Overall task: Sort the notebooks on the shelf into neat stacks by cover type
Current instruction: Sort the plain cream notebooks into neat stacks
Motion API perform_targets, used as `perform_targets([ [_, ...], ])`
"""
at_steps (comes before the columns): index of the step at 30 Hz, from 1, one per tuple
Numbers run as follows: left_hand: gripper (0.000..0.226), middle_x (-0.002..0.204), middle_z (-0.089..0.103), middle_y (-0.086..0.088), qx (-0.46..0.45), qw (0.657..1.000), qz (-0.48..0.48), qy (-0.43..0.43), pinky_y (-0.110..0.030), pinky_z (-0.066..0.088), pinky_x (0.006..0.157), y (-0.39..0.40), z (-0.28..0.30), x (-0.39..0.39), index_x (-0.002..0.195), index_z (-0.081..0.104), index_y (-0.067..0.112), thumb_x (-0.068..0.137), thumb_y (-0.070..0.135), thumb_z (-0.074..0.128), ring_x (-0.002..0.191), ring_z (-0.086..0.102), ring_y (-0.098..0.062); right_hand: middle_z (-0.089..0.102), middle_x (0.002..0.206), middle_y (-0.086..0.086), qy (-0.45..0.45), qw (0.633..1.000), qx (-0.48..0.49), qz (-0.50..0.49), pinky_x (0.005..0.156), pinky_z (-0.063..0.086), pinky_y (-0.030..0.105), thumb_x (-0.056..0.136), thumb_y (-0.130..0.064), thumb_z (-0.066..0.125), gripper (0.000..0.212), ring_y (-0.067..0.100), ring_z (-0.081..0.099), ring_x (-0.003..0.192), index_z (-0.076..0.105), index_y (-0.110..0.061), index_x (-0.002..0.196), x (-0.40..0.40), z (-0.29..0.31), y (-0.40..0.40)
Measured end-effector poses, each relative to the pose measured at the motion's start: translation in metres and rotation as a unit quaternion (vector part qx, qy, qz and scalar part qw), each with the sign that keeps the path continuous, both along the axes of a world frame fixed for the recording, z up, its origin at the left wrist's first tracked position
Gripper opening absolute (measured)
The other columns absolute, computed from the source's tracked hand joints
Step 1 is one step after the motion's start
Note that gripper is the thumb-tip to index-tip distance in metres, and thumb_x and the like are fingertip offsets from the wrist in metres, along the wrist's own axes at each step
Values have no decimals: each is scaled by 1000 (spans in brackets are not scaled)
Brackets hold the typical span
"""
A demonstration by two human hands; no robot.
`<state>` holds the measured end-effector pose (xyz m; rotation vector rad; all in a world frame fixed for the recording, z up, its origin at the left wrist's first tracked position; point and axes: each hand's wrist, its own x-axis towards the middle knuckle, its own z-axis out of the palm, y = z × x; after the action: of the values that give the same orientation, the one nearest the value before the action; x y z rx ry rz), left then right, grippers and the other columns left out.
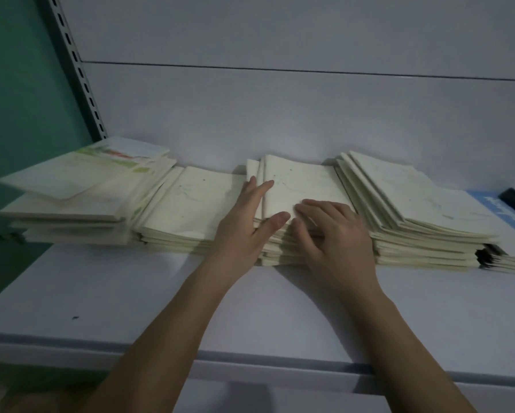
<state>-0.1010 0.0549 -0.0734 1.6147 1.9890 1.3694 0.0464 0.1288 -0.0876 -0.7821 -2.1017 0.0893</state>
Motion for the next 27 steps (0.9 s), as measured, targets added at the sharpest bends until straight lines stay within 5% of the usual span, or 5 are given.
perform_targets([
  [6,72,159,28,7,30,999,17,33,-36,34,113,-3,-1,0,148,34,30,86,66,42,144,28,-10,69,113,1,69,997,30,28,92,46,39,96,-26,48,31,20,60,108,70,-12,111,2,5,-6],
  [13,40,138,52,12,117,980,86,135,-19,27,109,-63,34,-33,132,54,25,98,42,41,135,36,-5,66,103,2,94,986,63,123,84,44,26,94,-15,47,25,18,57,97,69,-8,105,-25,33,-53],
  [17,28,125,61,9,86,970,157,164,-25,35,101,-99,64,-95,124,60,25,99,32,49,122,48,-11,59,118,-7,-34,985,-40,166,91,42,25,97,-32,50,28,12,52,111,62,-21,120,-82,49,-79],
  [22,27,121,65,8,-28,970,180,158,-39,44,99,-125,79,-154,119,64,26,97,33,50,114,55,-16,30,156,1,-264,955,-86,107,112,29,41,92,-63,44,70,22,27,142,33,-21,148,-153,48,-84],
  [27,26,116,67,5,-100,963,156,194,-42,46,96,-137,77,-179,109,68,23,98,30,46,109,57,-20,8,162,4,-353,919,-167,52,118,13,50,76,-83,42,103,29,7,148,11,-22,153,-176,30,-78],
])
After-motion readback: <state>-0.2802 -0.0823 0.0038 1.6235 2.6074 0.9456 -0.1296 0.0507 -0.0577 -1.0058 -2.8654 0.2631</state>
